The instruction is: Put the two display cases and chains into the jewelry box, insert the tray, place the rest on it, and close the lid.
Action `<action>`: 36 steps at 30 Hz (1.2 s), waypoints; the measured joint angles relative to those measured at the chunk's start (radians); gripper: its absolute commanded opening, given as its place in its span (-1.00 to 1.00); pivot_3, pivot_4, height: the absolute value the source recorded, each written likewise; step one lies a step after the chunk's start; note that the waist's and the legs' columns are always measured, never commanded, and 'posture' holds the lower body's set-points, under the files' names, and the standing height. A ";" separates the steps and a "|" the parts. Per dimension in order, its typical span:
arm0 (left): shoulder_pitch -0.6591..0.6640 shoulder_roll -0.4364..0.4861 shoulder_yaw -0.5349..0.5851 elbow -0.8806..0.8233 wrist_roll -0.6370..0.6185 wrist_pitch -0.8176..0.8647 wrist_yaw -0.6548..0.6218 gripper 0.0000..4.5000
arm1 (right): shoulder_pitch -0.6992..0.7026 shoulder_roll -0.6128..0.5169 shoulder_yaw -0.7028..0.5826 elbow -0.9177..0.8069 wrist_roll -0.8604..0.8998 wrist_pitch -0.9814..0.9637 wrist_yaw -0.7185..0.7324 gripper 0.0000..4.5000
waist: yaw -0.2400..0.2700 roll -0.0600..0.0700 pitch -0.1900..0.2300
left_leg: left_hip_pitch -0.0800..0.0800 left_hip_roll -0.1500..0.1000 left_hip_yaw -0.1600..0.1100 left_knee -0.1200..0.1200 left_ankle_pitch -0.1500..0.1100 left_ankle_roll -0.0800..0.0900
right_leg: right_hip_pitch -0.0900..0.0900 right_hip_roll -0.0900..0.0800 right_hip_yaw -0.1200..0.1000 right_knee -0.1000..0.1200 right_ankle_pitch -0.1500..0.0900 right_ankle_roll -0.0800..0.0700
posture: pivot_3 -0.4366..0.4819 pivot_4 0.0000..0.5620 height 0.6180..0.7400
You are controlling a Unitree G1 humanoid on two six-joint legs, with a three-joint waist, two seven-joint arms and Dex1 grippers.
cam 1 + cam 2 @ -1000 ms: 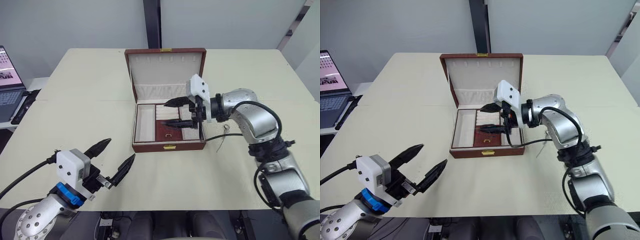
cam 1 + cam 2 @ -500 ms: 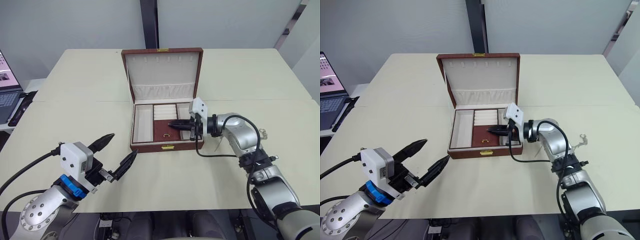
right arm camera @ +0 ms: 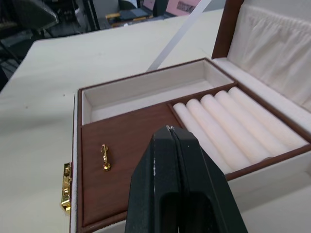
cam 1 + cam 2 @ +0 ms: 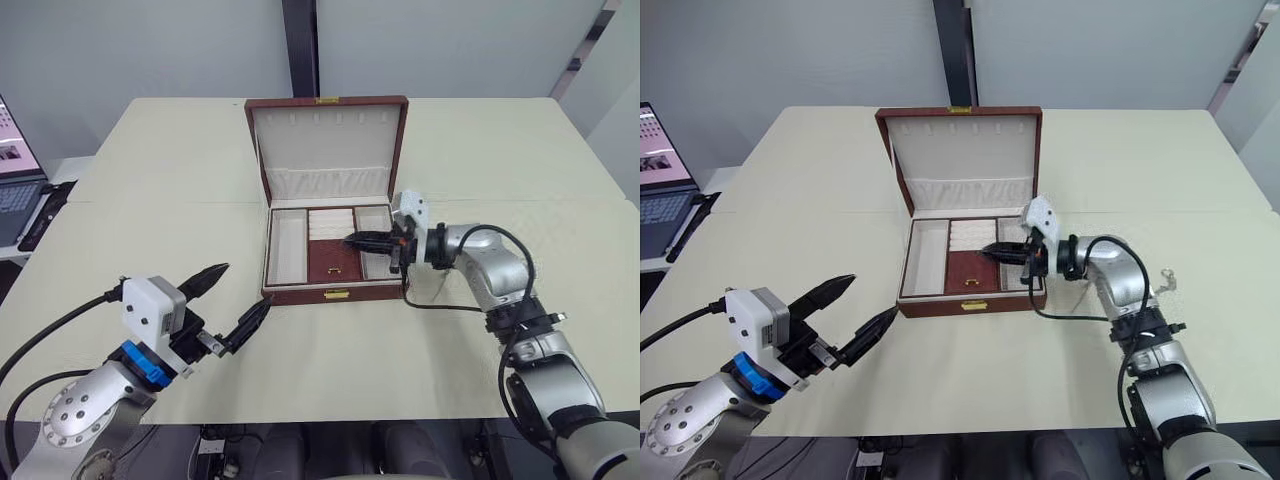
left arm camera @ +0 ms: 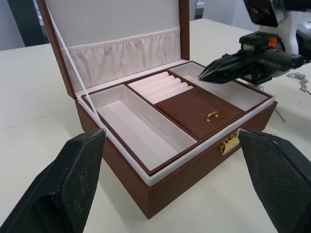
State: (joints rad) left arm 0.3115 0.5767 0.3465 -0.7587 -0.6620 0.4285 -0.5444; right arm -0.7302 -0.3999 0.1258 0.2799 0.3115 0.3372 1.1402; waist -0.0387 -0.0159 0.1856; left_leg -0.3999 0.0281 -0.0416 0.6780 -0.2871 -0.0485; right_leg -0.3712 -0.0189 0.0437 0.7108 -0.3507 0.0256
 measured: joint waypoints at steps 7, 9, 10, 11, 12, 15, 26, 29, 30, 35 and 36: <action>-0.057 0.123 0.100 0.115 -0.086 0.093 -0.057 1.00 | 0.103 -0.215 -0.154 -0.117 0.075 0.080 0.018 -0.05 | 0.008 0.000 0.000 | 0.000 0.000 -0.001 0.000 0.000 0.000 | 0.001 0.000 0.000 -0.002 0.000 0.000 | -0.05 -0.47 1.00; -0.079 0.175 0.124 0.173 -0.091 0.111 -0.099 1.00 | 0.173 -0.263 -0.191 -0.145 0.077 0.088 0.013 0.23 | 0.007 0.000 0.000 | 0.000 0.000 -0.001 -0.001 0.000 0.000 | 0.001 0.000 0.000 -0.002 0.000 0.000 | -0.05 -0.47 1.00; -0.092 0.192 0.130 0.196 -0.090 0.113 -0.115 1.00 | 0.196 -0.277 -0.204 -0.158 0.079 0.090 0.010 0.34 | 0.007 0.000 0.000 | 0.000 0.000 0.000 -0.001 0.000 0.000 | 0.001 0.000 0.000 -0.002 0.000 0.000 | -0.05 -0.47 1.00; -0.114 0.215 0.138 0.227 -0.089 0.113 -0.134 1.00 | 0.228 -0.297 -0.222 -0.175 0.084 0.090 0.007 0.47 | 0.007 0.000 0.000 | 0.000 0.000 0.000 -0.001 0.000 0.000 | 0.001 0.000 0.000 -0.002 0.000 0.000 | -0.05 -0.47 1.00; -0.133 0.231 0.146 0.252 -0.087 0.112 -0.149 1.00 | 0.253 -0.315 -0.236 -0.191 0.086 0.090 0.004 0.62 | 0.006 0.000 0.000 | 0.000 0.000 0.001 -0.001 0.000 0.000 | 0.001 0.000 0.000 -0.002 0.000 0.000 | -0.05 -0.47 1.00; -0.165 0.277 0.169 0.313 -0.081 0.111 -0.195 1.00 | 0.345 -0.366 -0.297 -0.238 0.095 0.092 -0.020 1.00 | 0.006 0.000 0.000 | 0.000 0.000 0.001 -0.001 0.000 0.000 | 0.000 0.000 0.000 -0.002 0.000 0.000 | -0.05 -0.47 1.00; -0.124 0.350 0.278 0.550 0.023 0.062 -0.360 1.00 | 0.613 -0.515 -0.486 -0.252 0.105 0.089 -0.027 1.00 | 0.006 0.000 0.000 | 0.001 0.000 0.002 -0.001 0.000 0.000 | 0.001 0.000 0.000 -0.002 0.000 0.000 | -0.05 -0.47 1.00; -0.130 0.359 0.279 0.583 0.040 0.057 -0.377 1.00 | 0.641 -0.534 -0.497 -0.221 0.103 0.076 -0.023 1.00 | 0.006 0.000 0.000 | 0.001 0.000 0.002 -0.002 0.000 0.000 | 0.001 0.000 0.000 -0.002 0.000 0.000 | -0.05 -0.47 1.00; -0.132 0.362 0.279 0.593 0.046 0.051 -0.384 1.00 | 0.648 -0.541 -0.498 -0.209 0.100 0.067 -0.021 1.00 | 0.006 0.000 0.000 | 0.001 0.000 0.002 -0.001 0.000 0.000 | 0.001 0.000 0.000 -0.002 0.000 0.000 | -0.05 -0.47 1.00; -0.149 0.362 0.279 0.623 0.068 0.032 -0.392 1.00 | 0.679 -0.557 -0.499 -0.167 0.094 0.041 -0.020 1.00 | 0.006 0.000 0.000 | 0.001 0.000 0.003 -0.001 0.000 0.000 | 0.001 0.000 0.001 -0.002 0.000 0.000 | -0.05 -0.47 1.00; -0.149 0.362 0.279 0.626 0.072 0.028 -0.393 1.00 | 0.683 -0.559 -0.499 -0.164 0.094 0.041 -0.019 1.00 | 0.005 0.000 0.000 | 0.001 0.000 0.003 -0.001 0.000 0.000 | 0.001 0.000 0.001 -0.002 0.000 0.000 | -0.05 -0.47 1.00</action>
State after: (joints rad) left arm 0.1628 0.9390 0.6260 -0.1323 -0.5898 0.4564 -0.9375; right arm -0.0475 -0.9591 -0.3736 0.1159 0.4052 0.3780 1.1208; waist -0.0332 -0.0159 0.1860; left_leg -0.3989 0.0284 -0.0391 0.6765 -0.2872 -0.0483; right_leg -0.3704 -0.0185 0.0443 0.7087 -0.3507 0.0257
